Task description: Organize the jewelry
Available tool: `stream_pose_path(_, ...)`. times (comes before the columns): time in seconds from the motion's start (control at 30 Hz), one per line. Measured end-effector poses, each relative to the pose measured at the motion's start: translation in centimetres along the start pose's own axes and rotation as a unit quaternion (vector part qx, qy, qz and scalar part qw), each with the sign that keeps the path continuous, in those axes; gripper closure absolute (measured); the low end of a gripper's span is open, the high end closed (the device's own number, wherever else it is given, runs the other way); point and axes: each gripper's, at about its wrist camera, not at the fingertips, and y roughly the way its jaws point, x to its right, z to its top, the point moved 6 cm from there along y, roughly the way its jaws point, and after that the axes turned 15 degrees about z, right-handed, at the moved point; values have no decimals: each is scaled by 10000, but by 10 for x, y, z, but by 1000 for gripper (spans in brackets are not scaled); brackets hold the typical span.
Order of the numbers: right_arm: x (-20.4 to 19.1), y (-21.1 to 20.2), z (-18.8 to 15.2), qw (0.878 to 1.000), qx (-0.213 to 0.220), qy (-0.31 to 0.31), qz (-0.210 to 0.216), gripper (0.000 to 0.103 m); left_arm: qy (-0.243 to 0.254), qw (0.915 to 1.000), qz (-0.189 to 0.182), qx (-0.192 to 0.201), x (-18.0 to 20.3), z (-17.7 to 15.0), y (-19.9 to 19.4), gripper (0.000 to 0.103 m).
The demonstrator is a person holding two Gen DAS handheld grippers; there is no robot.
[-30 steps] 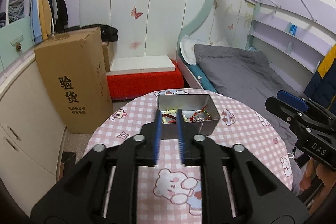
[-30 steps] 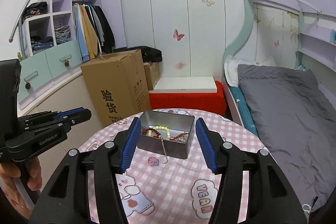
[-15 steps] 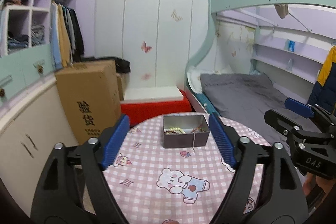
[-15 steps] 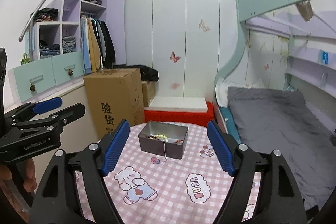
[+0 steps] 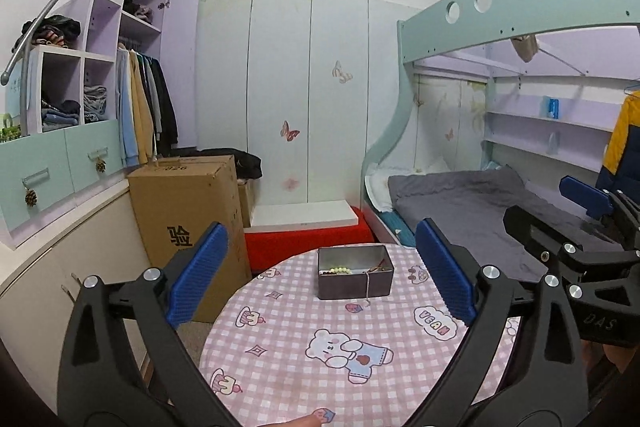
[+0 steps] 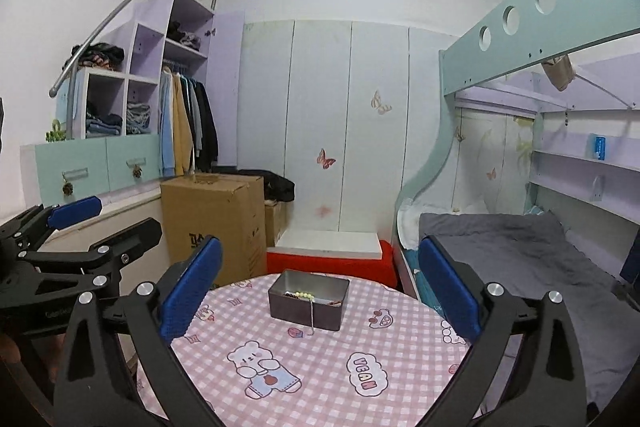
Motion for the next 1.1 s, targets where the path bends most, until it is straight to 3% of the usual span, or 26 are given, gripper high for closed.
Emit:
stream_pose_path(0.33,-4,-20,5,9998,154,-67,-61,8,-15,9995,116,290,-2,6,-26,10)
stream_pose_path(1.1,-3,-27,5,9998,168,-87,-114,8,36,9988,229,423,0,9,-34,10)
